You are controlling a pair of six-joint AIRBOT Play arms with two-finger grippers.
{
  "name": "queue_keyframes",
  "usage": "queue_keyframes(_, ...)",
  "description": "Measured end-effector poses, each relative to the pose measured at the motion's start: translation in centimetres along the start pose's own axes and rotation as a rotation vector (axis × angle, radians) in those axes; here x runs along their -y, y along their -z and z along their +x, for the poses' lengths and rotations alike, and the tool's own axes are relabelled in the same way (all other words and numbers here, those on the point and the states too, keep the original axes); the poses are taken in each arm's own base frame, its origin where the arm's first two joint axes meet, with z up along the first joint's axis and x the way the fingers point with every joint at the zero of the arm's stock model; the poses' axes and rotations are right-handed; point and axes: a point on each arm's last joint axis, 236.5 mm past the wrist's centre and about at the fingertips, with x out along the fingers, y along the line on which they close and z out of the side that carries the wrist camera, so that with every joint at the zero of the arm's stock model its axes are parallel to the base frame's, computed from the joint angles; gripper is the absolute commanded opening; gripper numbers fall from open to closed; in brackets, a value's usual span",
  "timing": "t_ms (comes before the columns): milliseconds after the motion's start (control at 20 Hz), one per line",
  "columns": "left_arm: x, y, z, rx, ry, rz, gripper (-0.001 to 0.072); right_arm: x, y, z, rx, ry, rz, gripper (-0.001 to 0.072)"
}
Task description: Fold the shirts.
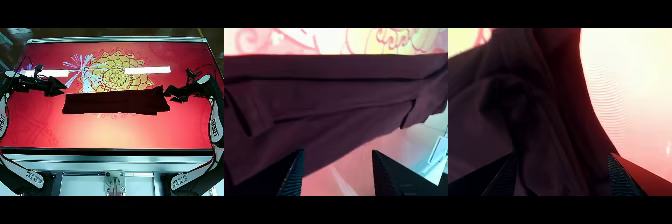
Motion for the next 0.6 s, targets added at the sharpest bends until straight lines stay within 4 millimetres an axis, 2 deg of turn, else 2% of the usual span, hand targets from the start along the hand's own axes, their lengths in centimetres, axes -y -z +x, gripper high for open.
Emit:
queue_keyframes(150, 2.7, 0.8, -1.1, -0.017, 0.013, 0.056, 0.0501, 0.2, 1.4, 1.9, -0.066, -0.037, 0.044, 0.0693)
queue_keyframes(300, 5.6, 1.6, -1.8, -0.022, 0.02, 0.116, 0.0502, -1.5, 2.2, 4.0, -0.114, -0.139, 0.134, 0.0673)
queue_keyframes(350, 6.4, 1.8, -1.8, -0.025, 0.022, 0.134, 0.0501, -2.3, 2.5, 4.6, -0.132, -0.18, 0.164, 0.0495)
queue_keyframes(400, 7.2, 2.1, -1.8, -0.028, 0.024, 0.152, 0.0502, -2.6, 3.0, 5.1, -0.155, -0.207, 0.189, 0.0259)
queue_keyframes(450, 8.0, 2.4, -1.7, -0.032, 0.027, 0.168, 0.0502, -2.8, 3.4, 5.6, -0.175, -0.224, 0.212, 0.0069)
queue_keyframes(550, 9.3, 3.1, -1.0, -0.051, 0.032, 0.195, 0.0501, -3.5, 3.6, 5.5, -0.184, -0.246, 0.214, 0.0064)
queue_keyframes(600, 9.8, 3.4, -0.6, -0.057, 0.034, 0.208, 0.0454, -3.9, 3.6, 5.0, -0.183, -0.256, 0.204, 0.0064)
